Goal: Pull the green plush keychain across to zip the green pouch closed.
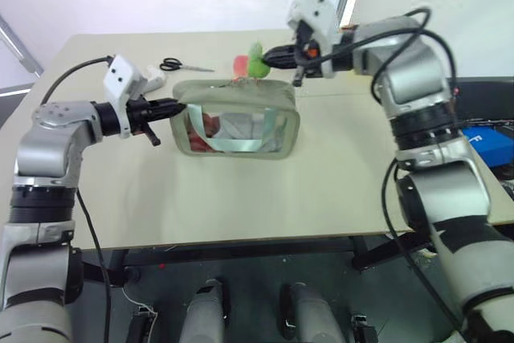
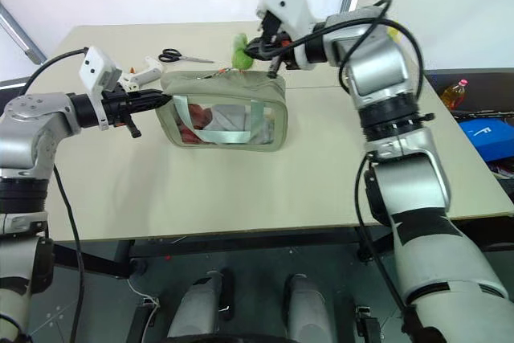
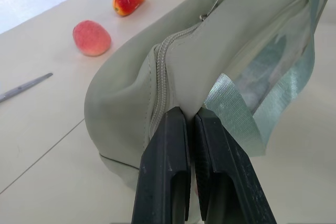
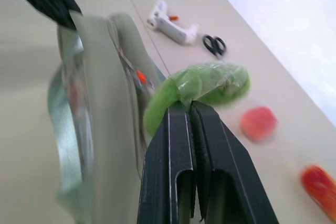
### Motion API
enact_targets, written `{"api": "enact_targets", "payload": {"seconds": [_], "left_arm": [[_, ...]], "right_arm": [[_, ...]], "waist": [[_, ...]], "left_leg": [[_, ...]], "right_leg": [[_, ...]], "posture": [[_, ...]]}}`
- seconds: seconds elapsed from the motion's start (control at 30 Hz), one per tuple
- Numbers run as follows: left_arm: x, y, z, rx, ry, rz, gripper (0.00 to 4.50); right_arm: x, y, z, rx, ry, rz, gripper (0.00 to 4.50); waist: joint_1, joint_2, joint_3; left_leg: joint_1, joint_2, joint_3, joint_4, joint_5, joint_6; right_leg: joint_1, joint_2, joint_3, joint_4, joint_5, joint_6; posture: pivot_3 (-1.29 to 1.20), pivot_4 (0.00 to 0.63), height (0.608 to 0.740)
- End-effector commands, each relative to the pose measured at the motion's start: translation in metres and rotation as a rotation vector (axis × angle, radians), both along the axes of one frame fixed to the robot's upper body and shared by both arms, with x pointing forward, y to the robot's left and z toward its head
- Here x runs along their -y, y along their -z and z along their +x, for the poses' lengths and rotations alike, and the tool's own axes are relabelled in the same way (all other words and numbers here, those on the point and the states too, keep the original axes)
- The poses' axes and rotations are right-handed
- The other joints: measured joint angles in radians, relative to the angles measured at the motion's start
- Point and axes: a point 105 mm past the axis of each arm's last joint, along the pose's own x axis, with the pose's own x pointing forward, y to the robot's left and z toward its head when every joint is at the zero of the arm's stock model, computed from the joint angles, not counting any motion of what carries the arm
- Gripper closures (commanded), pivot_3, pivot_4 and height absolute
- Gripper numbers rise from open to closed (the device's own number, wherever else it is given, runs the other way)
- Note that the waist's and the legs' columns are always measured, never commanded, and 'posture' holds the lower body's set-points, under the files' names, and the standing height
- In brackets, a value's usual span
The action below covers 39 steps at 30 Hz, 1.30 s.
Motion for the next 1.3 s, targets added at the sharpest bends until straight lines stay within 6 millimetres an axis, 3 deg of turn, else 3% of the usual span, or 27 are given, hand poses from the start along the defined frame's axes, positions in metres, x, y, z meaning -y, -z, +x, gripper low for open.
{"api": "enact_targets", "payload": {"seconds": [0.03, 0.33, 0.43, 0.63, 0.8, 0.93, 1.03, 1.23, 1.3], "left_arm": [[0.001, -0.007, 0.000, 0.025, 0.008, 0.009, 4.50], [0.002, -0.005, 0.002, 0.016, 0.013, 0.005, 4.50], [0.002, -0.004, 0.002, 0.013, 0.014, 0.003, 4.50], [0.000, -0.002, 0.000, 0.005, 0.011, 0.006, 4.50], [-0.001, -0.001, -0.001, 0.002, 0.007, 0.008, 4.50], [-0.001, -0.001, 0.000, 0.005, 0.002, 0.010, 4.50], [0.001, -0.002, -0.001, 0.008, 0.002, 0.003, 4.50], [0.000, -0.001, -0.002, 0.006, 0.001, 0.006, 4.50], [-0.001, -0.001, -0.003, 0.005, -0.001, 0.006, 4.50]], "right_arm": [[0.030, -0.023, -0.006, 0.068, 0.107, 0.040, 4.45], [0.095, -0.009, -0.002, 0.067, 0.382, 0.054, 4.45], [0.123, 0.008, 0.001, 0.064, 0.483, 0.001, 4.45], [0.159, 0.038, 0.005, 0.111, 0.609, -0.188, 4.45], [0.131, 0.031, 0.005, 0.064, 0.521, -0.013, 4.45], [0.093, 0.015, 0.001, 0.074, 0.350, 0.035, 4.45], [0.064, 0.011, -0.006, 0.010, 0.209, 0.077, 3.55], [0.050, 0.011, 0.001, -0.023, 0.179, 0.097, 0.58], [0.045, 0.013, 0.004, -0.071, 0.165, 0.126, 0.58]], "waist": [[-0.001, 0.000, 0.000], [0.000, 0.000, 0.000], [0.002, 0.000, 0.000], [-0.005, 0.000, 0.000], [-0.006, 0.000, 0.000], [-0.005, 0.000, 0.000], [-0.004, 0.000, 0.000], [-0.003, 0.000, 0.000], [-0.004, 0.000, 0.000]], "left_leg": [[0.000, 0.000, 0.000, 0.000, 0.000, 0.000], [0.000, 0.000, 0.000, -0.001, 0.000, 0.000], [0.000, 0.000, 0.000, 0.000, 0.000, 0.000], [0.000, 0.000, 0.001, -0.001, -0.001, 0.001], [0.000, 0.000, 0.001, -0.001, -0.001, 0.001], [0.000, 0.000, 0.001, 0.000, 0.000, 0.002], [0.000, 0.000, 0.001, 0.000, -0.001, 0.001], [0.000, 0.000, 0.001, 0.000, -0.001, 0.001], [0.000, 0.000, 0.001, 0.000, -0.001, 0.001]], "right_leg": [[0.000, 0.000, 0.000, 0.000, 0.000, 0.000], [-0.001, 0.000, 0.000, -0.001, 0.000, 0.000], [-0.001, -0.001, 0.000, -0.001, 0.000, 0.000], [-0.001, 0.000, 0.001, -0.002, 0.000, 0.000], [-0.001, 0.000, 0.001, -0.001, 0.000, 0.000], [0.000, 0.000, 0.001, -0.001, 0.000, 0.000], [0.000, 0.000, 0.001, -0.001, 0.000, 0.000], [0.000, 0.000, 0.001, -0.001, 0.000, 0.000], [0.000, 0.000, 0.001, -0.001, 0.000, 0.000]], "posture": [[0.00, 0.150, 0.740], [0.00, 0.150, 0.740], [0.00, 0.150, 0.740], [0.00, 0.150, 0.740], [0.00, 0.150, 0.740], [0.00, 0.150, 0.740], [0.00, 0.150, 0.740], [0.00, 0.150, 0.740], [0.00, 0.150, 0.740]]}}
